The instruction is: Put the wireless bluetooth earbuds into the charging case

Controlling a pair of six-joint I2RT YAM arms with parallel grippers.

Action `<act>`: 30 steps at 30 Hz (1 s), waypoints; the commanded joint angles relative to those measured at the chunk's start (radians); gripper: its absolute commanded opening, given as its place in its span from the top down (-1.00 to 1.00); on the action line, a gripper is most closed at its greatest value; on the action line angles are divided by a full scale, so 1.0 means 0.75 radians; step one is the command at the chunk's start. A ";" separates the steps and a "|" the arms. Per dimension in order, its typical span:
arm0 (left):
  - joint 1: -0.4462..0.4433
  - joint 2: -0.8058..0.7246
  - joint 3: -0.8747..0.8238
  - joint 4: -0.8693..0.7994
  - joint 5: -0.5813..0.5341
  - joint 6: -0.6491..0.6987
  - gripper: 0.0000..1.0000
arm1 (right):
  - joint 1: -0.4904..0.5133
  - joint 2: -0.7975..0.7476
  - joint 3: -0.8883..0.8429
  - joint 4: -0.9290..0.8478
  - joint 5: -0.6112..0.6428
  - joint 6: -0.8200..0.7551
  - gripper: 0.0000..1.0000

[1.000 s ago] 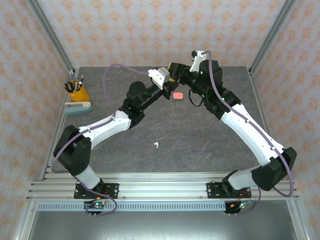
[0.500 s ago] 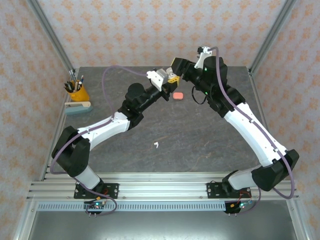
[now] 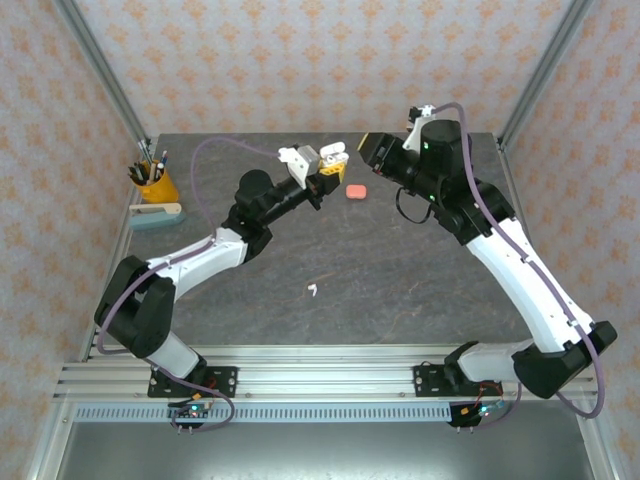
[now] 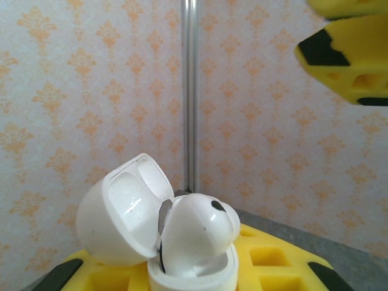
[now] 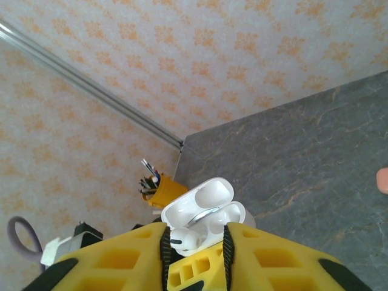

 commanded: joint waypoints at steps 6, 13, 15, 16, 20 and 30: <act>0.008 -0.078 -0.009 -0.059 0.178 0.024 1.00 | 0.004 0.076 -0.030 -0.002 -0.238 0.121 0.65; 0.008 -0.078 -0.007 -0.087 0.173 0.045 1.00 | 0.049 0.110 -0.030 -0.001 -0.260 0.124 0.72; 0.008 -0.078 -0.008 -0.087 0.168 0.045 1.00 | 0.064 0.111 -0.031 -0.003 -0.258 0.121 0.73; 0.009 -0.076 -0.007 -0.087 0.165 0.047 1.00 | 0.070 0.110 -0.034 -0.003 -0.255 0.120 0.73; 0.010 -0.076 -0.005 -0.089 0.164 0.047 1.00 | 0.083 0.102 -0.042 -0.014 -0.238 0.112 0.73; 0.012 -0.090 -0.013 -0.095 0.166 0.046 1.00 | 0.083 0.042 -0.011 -0.139 -0.026 0.006 0.71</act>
